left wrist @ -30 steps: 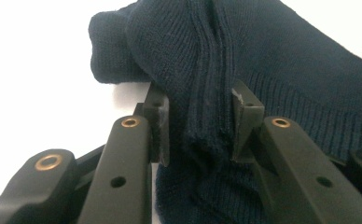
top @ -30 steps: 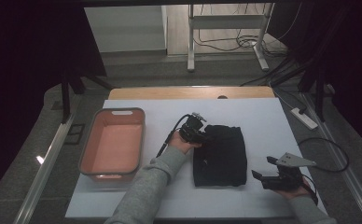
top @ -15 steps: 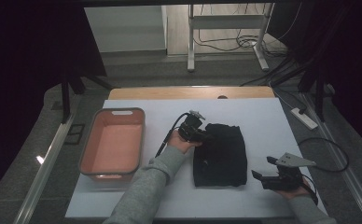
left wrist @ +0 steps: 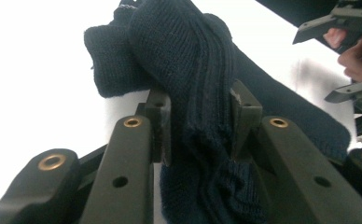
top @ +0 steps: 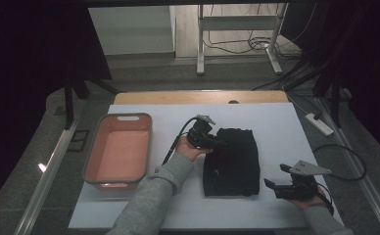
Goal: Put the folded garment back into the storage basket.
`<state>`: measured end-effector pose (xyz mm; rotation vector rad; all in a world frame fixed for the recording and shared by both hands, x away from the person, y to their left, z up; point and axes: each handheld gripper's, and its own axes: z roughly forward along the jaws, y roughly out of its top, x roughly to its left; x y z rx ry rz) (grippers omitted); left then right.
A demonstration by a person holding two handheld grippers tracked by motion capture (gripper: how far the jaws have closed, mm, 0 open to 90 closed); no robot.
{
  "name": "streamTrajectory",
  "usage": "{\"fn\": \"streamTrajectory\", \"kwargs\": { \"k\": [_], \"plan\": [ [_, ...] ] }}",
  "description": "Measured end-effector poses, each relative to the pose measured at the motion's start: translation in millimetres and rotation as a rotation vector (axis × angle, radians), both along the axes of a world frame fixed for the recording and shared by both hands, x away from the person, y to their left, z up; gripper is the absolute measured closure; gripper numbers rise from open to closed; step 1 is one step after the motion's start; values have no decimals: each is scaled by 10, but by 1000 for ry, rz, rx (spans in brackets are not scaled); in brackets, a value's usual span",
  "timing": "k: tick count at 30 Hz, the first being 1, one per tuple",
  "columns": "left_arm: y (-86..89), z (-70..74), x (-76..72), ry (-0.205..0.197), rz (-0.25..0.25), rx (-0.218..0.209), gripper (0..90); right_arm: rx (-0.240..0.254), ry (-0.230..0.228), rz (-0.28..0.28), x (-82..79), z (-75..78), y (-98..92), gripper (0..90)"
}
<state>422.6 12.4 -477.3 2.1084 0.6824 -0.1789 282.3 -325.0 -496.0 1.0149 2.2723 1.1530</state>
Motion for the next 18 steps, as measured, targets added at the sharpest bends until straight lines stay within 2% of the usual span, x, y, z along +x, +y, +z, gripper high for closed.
{"fn": "streamTrajectory", "kwargs": {
  "k": [4, 13, 18],
  "plan": [
    [26, 28, -14, 6, -3, -29, 674, -1, 1, 0, 2, -2, 1, 171],
    [23, 142, -98, -29, -23, -50, 674, -5, 1, -3, 4, -7, 3, 173],
    [40, 174, -117, -35, -28, -59, 674, -6, 1, -4, 3, -7, 3, 173]
  ]
}}
